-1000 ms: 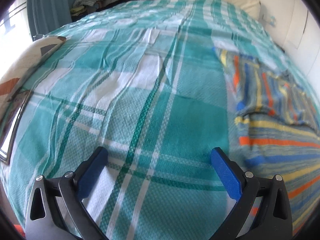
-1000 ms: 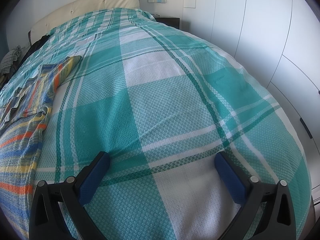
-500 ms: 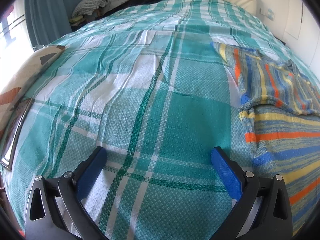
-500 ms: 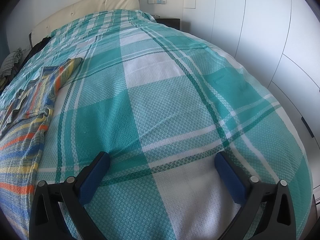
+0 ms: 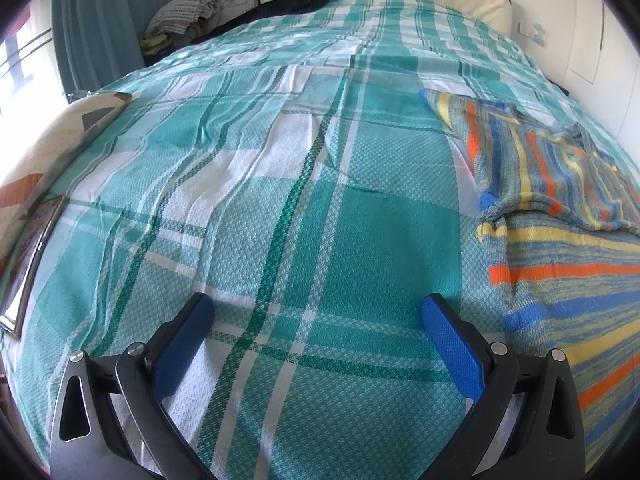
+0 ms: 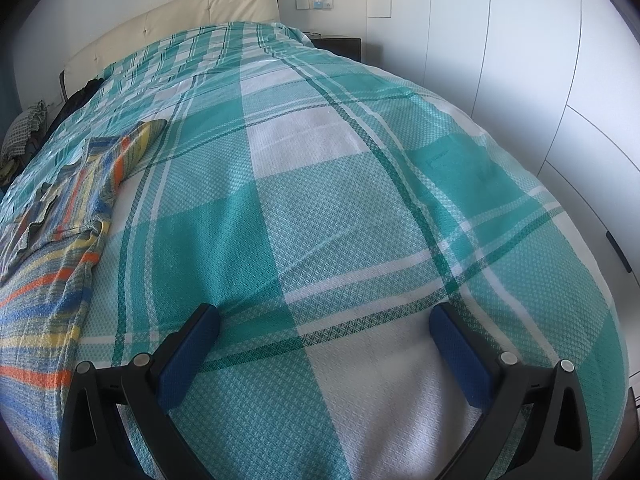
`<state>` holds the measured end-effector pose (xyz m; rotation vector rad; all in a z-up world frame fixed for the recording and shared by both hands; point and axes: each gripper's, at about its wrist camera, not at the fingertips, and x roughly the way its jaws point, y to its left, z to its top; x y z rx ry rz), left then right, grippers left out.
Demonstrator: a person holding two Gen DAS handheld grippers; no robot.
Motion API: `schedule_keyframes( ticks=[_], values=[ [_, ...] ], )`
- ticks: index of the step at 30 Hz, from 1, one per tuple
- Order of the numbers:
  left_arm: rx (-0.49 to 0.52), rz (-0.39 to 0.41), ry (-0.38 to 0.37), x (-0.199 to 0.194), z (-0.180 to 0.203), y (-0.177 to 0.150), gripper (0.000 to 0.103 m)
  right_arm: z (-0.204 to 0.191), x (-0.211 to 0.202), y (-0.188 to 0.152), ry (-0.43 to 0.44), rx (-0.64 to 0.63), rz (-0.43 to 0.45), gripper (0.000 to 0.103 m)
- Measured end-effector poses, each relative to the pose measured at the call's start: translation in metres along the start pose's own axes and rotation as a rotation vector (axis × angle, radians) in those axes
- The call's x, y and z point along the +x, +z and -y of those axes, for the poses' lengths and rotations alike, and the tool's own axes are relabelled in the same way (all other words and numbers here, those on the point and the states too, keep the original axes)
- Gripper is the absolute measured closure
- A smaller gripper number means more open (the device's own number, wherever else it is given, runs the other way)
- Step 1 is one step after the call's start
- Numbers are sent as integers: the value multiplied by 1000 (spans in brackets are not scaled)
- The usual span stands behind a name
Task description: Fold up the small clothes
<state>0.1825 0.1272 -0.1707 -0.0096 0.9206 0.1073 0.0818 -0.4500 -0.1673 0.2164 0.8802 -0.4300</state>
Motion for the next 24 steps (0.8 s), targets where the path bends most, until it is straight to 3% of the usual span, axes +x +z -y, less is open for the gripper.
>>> schedule_keyframes(
  ticks=[7,11,13,15,18,20,22,24],
  values=[
    [-16,-2,-29,-3,-4,-3,0,0,0,0,-3,-2,-1,0],
    [-36,-101,-138,-16,-19,-7,1,-1,-1,1,-10,-12,-17,0],
    [-95,-149,-225,-38,-31,-14,1,-1,-3,10,13,-55,-88,0],
    [-173,-205,-360,-65,-39,-26,1,0,-15,18,83,-122,-180,1],
    [-127,-351,-490,-92,-22,-53,2,-1,-59,11,229,-181,-282,1],
    [-54,-438,-505,-102,-1,-74,2,-6,-84,-6,329,-211,-386,1],
    [18,-513,-485,-105,23,-97,4,-16,-106,-42,462,-219,-554,1],
    [79,-546,-430,-104,39,-111,6,-26,-114,-74,483,-242,-652,6]
  ],
)
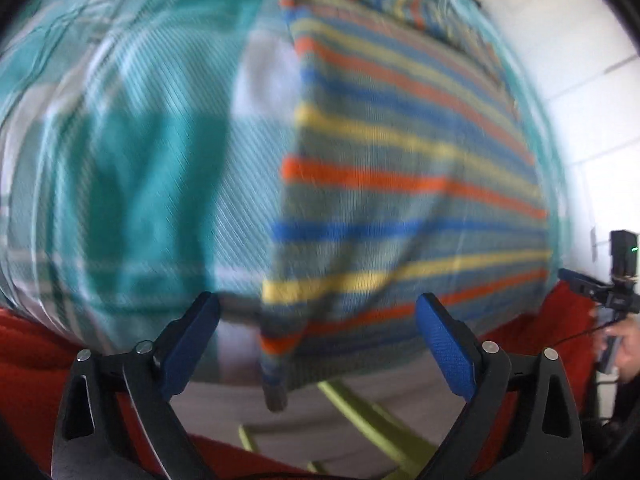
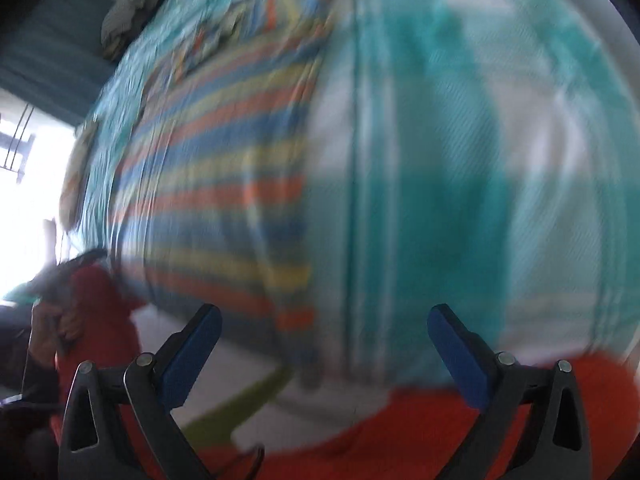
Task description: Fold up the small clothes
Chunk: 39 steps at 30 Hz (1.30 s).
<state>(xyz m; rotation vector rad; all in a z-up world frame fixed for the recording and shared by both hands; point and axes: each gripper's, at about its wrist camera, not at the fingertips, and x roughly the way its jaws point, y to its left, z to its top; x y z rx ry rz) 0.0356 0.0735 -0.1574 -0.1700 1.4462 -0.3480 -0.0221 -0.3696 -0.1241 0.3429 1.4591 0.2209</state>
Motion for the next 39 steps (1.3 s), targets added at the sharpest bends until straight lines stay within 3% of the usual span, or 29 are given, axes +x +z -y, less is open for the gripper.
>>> schedule_keyframes(
  ticks=[4,6,7,8,9,10,12,16,18,21,28,30,31,32,33,36,39],
  values=[
    [40,-65,101,15,16,-13,8,-20,32,-16,14,-4,-90,25],
    [51,-139,136,25,20,-18,24,-29,45,-14,42,-1,-113,36],
    [53,-166,153,30,20,-21,45,-30,49,-13,44,2,-118,57],
    [41,-185,147,32,19,-23,60,-32,52,-10,44,3,-122,91],
    [12,-197,104,31,16,-24,95,-33,53,-8,47,5,-122,96],
    [-14,-198,61,29,14,-25,98,-33,52,-6,57,12,-117,96],
    [-30,-169,24,16,12,-24,99,-36,41,-4,82,5,-99,96],
    [-107,-77,-173,-26,8,-8,99,-39,16,2,173,21,-45,96],
    [-130,-2,-258,-53,9,19,99,-38,0,16,240,38,9,96],
    [-145,91,-321,-75,9,79,99,-39,-23,53,317,58,103,96],
    [-150,225,-246,-55,2,269,97,-17,-41,226,262,69,334,96],
    [-222,275,-228,-43,-15,306,71,3,-34,277,299,142,413,90],
    [-278,288,-222,-35,-30,320,41,10,-26,298,322,186,460,77],
    [-328,307,-214,-33,-39,324,31,17,-19,314,292,234,519,57],
    [-351,325,-215,-35,-47,327,31,22,-15,319,239,269,558,52],
    [-319,367,-228,-43,-49,319,31,21,0,317,196,286,549,52],
    [-167,351,-128,-43,-30,287,31,4,0,295,121,136,522,52]
  ],
)
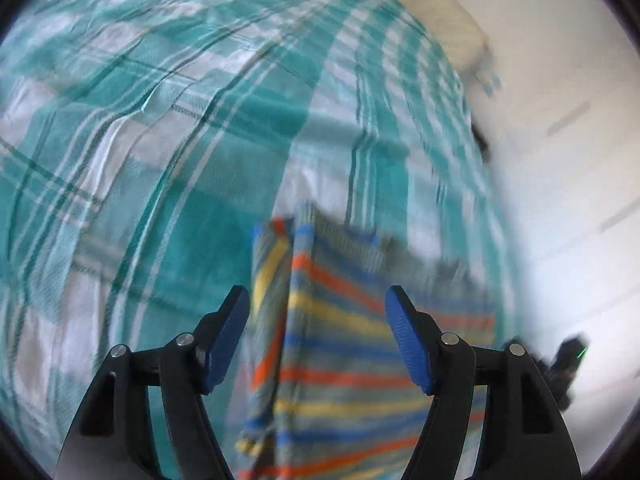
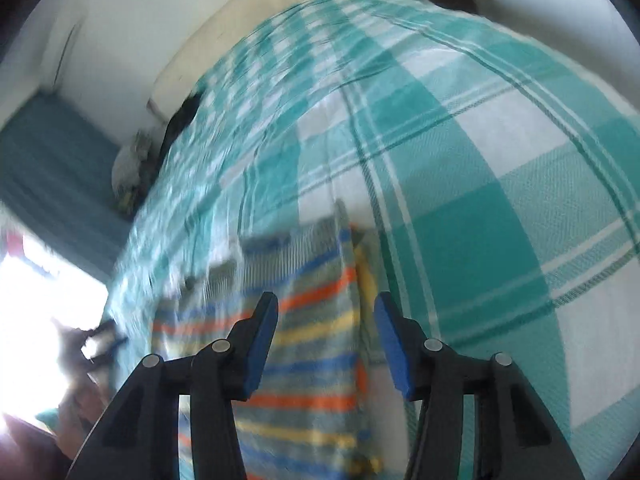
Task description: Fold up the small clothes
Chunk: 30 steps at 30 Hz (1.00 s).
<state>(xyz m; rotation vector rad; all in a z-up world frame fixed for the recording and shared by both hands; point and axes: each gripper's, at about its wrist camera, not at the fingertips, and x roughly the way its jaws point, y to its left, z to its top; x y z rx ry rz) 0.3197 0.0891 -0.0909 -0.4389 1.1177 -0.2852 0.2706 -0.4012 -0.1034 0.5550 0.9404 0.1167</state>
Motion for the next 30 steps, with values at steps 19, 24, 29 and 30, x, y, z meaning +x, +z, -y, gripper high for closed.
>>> schedule_keyframes(
  ticks=[19,24,29,30],
  values=[
    [212,-216,148,14,-11,-116,98,28,-32,-133,-75,-124,-324,100],
    [195,-151,176,13,-8,-124,88,19,-14,-128,-124,-171,-288,101],
    [93,22,192,-34,-15,-147,14,20,-47,-142,-100,-133,-152,36],
    [91,91,226,-47,-14,-158,10,18,-61,-149,-114,-132,-87,25]
  ],
)
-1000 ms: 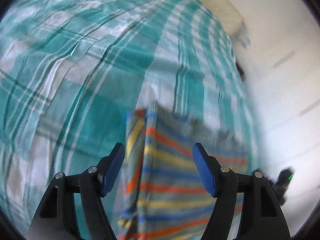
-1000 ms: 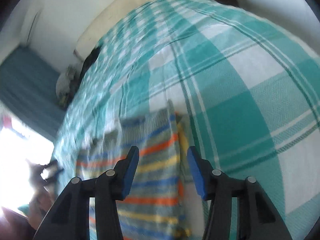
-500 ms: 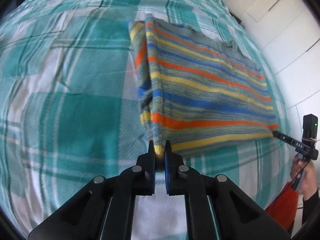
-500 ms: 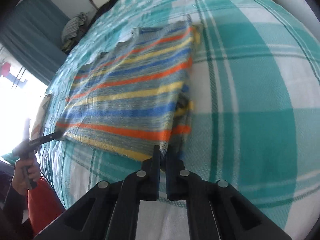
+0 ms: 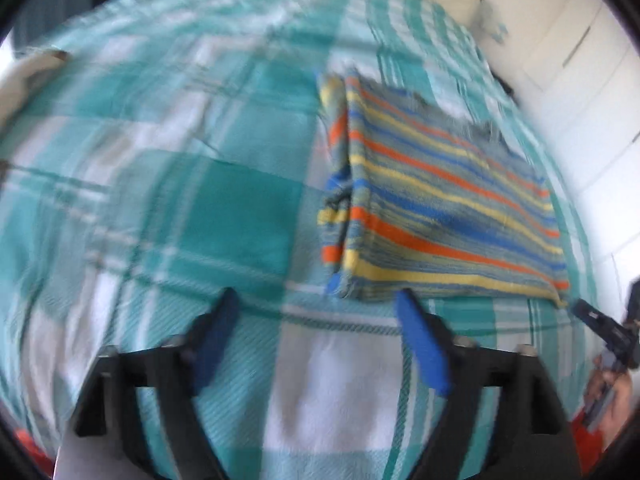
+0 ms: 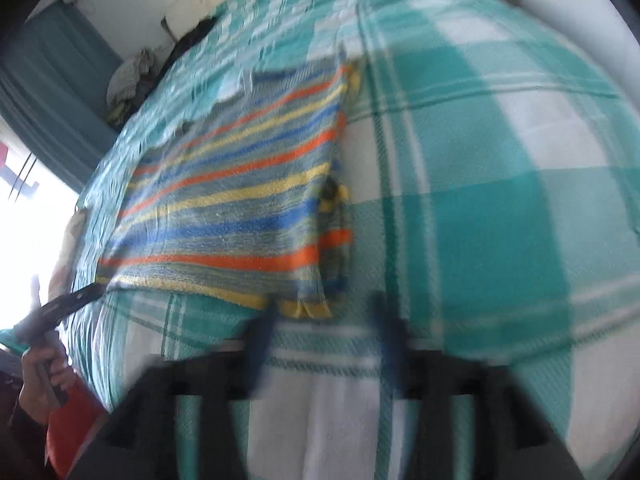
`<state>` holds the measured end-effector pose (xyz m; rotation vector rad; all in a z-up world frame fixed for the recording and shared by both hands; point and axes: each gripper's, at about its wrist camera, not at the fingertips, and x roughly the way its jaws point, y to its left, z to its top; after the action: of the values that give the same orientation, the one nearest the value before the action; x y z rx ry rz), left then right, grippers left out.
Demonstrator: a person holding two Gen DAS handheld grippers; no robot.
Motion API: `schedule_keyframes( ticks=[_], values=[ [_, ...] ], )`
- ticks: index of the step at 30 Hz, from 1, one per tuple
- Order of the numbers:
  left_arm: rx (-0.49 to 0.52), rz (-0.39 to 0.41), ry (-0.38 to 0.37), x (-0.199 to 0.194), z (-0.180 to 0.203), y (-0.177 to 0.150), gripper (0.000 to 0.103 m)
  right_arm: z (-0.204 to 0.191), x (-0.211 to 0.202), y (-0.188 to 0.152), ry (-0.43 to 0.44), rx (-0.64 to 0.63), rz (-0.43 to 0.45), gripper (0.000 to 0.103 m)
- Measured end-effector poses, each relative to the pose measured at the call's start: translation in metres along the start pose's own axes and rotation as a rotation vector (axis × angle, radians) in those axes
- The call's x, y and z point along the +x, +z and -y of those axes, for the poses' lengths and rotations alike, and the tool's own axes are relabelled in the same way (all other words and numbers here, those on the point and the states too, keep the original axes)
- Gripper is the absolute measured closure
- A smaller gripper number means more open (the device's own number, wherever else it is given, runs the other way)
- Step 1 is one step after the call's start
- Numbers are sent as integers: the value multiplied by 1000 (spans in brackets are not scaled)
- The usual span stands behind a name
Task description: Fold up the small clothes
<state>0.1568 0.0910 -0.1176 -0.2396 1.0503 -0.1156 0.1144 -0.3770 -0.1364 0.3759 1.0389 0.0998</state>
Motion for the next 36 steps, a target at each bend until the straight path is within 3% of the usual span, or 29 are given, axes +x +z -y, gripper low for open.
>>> schedule_keyframes(
  ticks=[1,3,5,8,13,18,36],
  values=[
    [-9,57,37,-10,-2,-9,7,-1,-14,-9,-27,7,78,17],
    [-27,160,131,-23,-7,-27,7,-5,-36,-28,-86,8,193,17],
    [-19,222,223,-26,-12,-39,7,-10,-44,-45,-165,-16,244,17],
    [46,219,272,-13,-14,-41,7,-14,-36,-61,-310,-68,246,17],
    [162,194,303,14,-10,-45,4,-1,-22,-65,-438,-97,233,16],
    [117,215,263,16,-18,-56,0,13,-8,-69,-436,-87,239,9],
    [110,225,266,17,-14,-60,0,13,-8,-70,-436,-88,242,7]
  ],
)
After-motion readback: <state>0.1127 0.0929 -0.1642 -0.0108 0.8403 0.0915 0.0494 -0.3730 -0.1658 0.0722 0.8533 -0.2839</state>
